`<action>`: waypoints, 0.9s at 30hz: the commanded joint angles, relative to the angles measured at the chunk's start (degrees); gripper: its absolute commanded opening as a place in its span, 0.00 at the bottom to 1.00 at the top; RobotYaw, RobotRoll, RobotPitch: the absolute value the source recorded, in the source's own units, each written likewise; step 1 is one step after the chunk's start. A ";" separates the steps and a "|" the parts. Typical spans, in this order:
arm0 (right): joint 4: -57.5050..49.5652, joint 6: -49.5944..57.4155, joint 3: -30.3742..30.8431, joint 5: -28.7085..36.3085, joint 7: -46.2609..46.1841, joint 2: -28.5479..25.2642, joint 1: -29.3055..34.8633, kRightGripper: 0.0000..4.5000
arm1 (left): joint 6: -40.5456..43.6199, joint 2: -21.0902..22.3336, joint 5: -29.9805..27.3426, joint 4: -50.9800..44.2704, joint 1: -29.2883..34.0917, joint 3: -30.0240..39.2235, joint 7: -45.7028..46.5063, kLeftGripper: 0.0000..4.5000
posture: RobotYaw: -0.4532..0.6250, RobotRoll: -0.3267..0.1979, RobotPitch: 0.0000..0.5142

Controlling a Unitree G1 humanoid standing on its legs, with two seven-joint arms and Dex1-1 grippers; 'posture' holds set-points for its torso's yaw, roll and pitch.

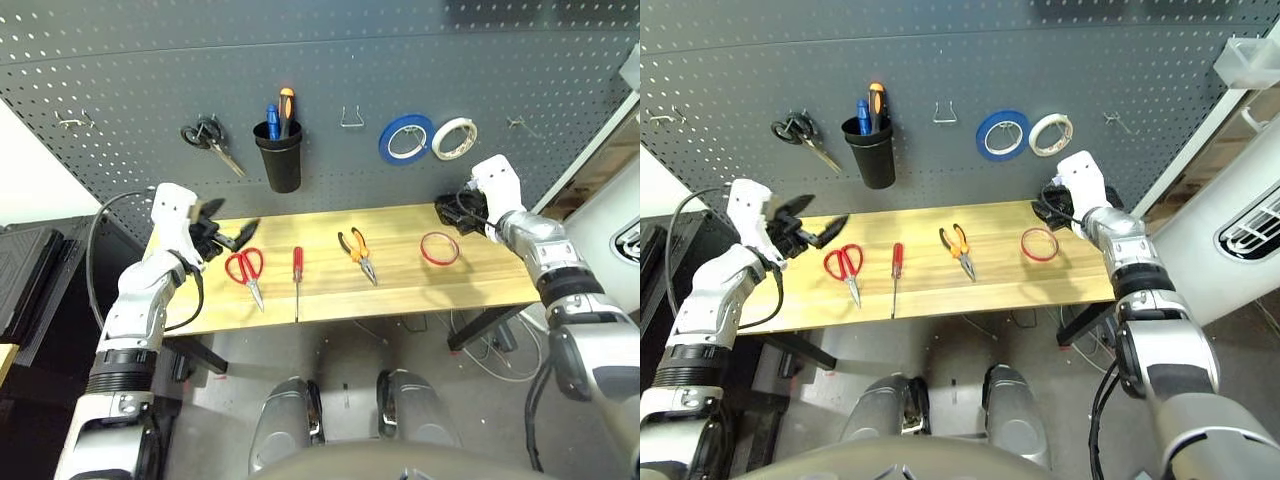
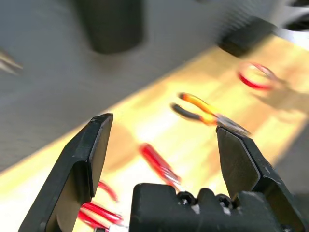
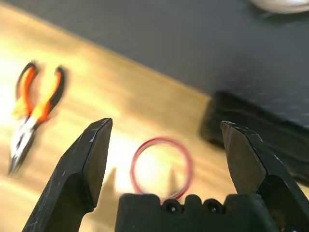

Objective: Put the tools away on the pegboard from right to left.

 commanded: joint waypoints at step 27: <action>19.30 11.92 5.16 -7.87 -3.24 7.27 -11.64 1.00 | 7.34 3.34 -0.08 -5.33 -1.58 -5.87 -10.05 0.99 | 0.43 0.62 0.37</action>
